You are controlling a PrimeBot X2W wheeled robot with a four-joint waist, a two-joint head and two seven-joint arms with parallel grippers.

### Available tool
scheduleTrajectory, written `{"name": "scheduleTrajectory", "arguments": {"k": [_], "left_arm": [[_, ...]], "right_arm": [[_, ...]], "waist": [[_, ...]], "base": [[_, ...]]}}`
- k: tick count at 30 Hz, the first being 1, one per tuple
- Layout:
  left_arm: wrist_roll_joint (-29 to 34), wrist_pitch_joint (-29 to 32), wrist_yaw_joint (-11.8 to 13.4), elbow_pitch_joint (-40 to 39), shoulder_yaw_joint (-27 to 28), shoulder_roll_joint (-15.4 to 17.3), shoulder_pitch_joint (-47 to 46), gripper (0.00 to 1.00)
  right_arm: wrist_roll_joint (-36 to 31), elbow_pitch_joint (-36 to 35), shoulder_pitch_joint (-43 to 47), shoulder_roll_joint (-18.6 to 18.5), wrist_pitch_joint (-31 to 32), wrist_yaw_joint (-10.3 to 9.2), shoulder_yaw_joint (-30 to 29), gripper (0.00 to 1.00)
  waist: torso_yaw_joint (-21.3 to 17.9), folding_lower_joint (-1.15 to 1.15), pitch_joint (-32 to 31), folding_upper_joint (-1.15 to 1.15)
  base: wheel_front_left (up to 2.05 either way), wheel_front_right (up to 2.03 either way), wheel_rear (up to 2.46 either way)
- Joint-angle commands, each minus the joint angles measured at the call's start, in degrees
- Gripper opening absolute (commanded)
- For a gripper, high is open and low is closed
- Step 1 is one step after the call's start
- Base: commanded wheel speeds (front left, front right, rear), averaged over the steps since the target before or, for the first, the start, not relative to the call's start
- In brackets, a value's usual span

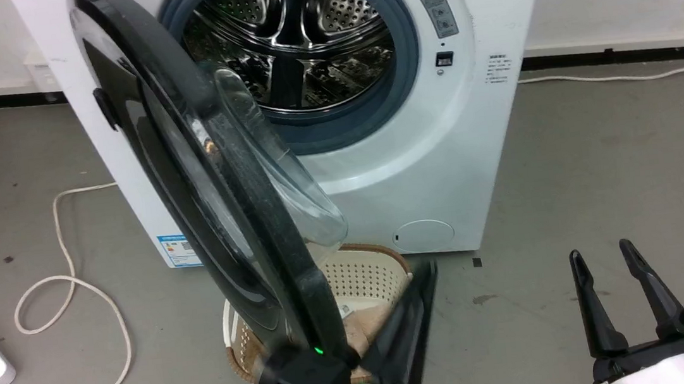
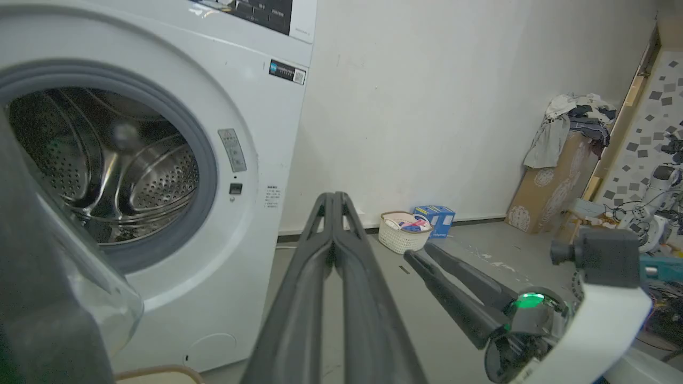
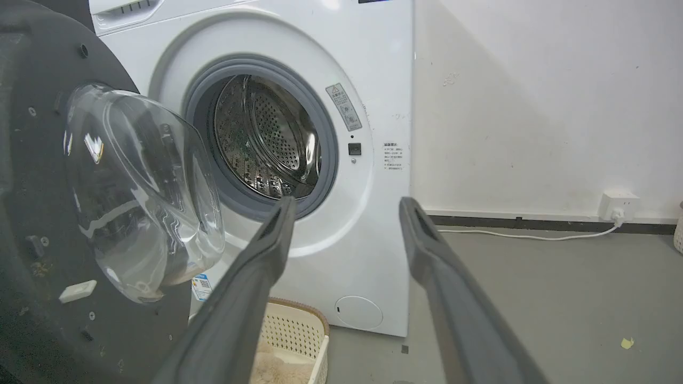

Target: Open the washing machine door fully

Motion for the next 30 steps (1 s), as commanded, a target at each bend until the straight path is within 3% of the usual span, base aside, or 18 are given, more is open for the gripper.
{"name": "scheduleTrajectory", "arguments": {"k": [1, 8, 16, 22, 30], "left_arm": [[-2.03, -0.41, 1.0, 2.85, -0.85, 0.13, 1.97, 0.0], [-7.98, -4.4, 5.03, 17.12, 0.85, 0.13, 1.65, 0.0], [-11.09, -7.68, 5.69, 25.64, 5.67, 0.74, -2.54, 0.0], [-12.17, -8.52, 5.58, 26.48, 8.27, 2.43, 0.08, 0.0], [-12.31, -8.47, 6.58, 23.24, 9.99, 5.21, 3.86, 0.0]], "right_arm": [[0.41, 0.28, -0.57, 0.21, 0.05, 0.03, -0.03, 1.0], [0.54, 0.68, -0.84, 0.21, 0.04, 0.03, 0.05, 1.0], [0.13, 1.07, -1.02, 0.21, 0.14, 0.03, 0.21, 1.0], [0.31, 1.26, -0.54, 0.21, 0.25, 0.03, 0.13, 1.0], [0.67, 1.72, 0.85, 0.21, 0.44, 0.03, 0.44, 1.0]], "waist": [[-0.22, 0.0, 0.18, 0.0], [-0.7, 0.0, 1.15, 0.0], [0.01, 0.0, 1.38, 0.0], [2.78, 0.0, 0.32, 0.0], [10.99, 0.0, -0.83, 0.0]], "base": [[0.0, 0.0, 0.0], [0.0, 0.0, 0.0], [0.0, 0.0, 0.0], [0.0, 0.0, 0.0], [0.0, 0.0, 0.0]]}}
